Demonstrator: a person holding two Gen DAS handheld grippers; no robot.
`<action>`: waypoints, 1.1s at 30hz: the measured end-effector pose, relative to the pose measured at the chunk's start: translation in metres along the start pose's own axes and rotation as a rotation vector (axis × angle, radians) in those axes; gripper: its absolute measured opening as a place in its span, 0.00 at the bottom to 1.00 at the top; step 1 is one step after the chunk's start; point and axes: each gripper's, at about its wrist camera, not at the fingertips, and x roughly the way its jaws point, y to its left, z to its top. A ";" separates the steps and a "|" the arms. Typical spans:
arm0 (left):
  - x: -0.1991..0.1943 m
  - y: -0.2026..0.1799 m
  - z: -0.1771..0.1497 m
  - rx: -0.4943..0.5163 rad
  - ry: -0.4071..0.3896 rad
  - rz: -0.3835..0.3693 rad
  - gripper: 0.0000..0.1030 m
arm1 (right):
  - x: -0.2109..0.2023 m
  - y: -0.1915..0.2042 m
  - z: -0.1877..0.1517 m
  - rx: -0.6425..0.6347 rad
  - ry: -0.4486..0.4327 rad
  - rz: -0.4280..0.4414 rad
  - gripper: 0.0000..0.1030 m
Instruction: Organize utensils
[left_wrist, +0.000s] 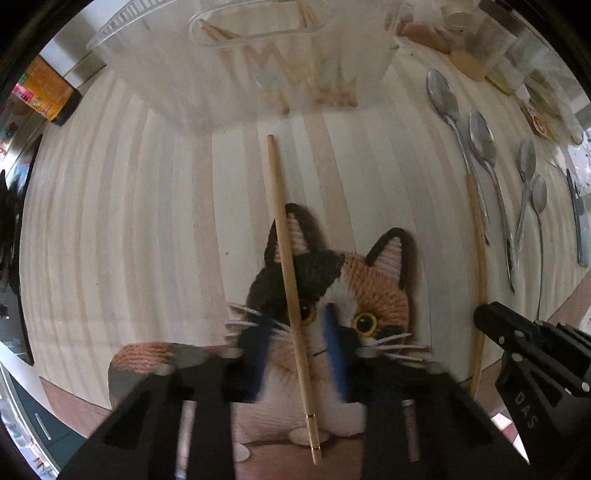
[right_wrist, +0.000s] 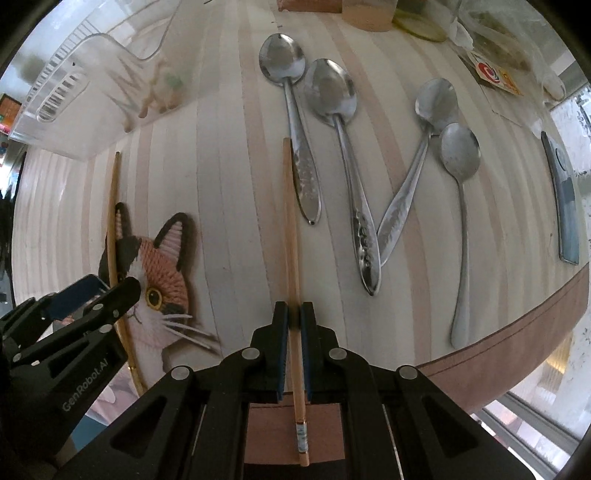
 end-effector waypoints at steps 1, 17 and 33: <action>0.000 0.001 -0.001 -0.003 0.004 0.001 0.05 | -0.002 -0.003 0.003 0.000 0.000 -0.002 0.07; -0.003 0.068 -0.045 -0.134 0.061 -0.006 0.04 | 0.009 0.071 -0.016 -0.117 0.018 -0.018 0.07; 0.001 0.059 -0.036 -0.127 0.060 0.003 0.07 | 0.015 0.080 -0.014 -0.145 0.096 -0.071 0.42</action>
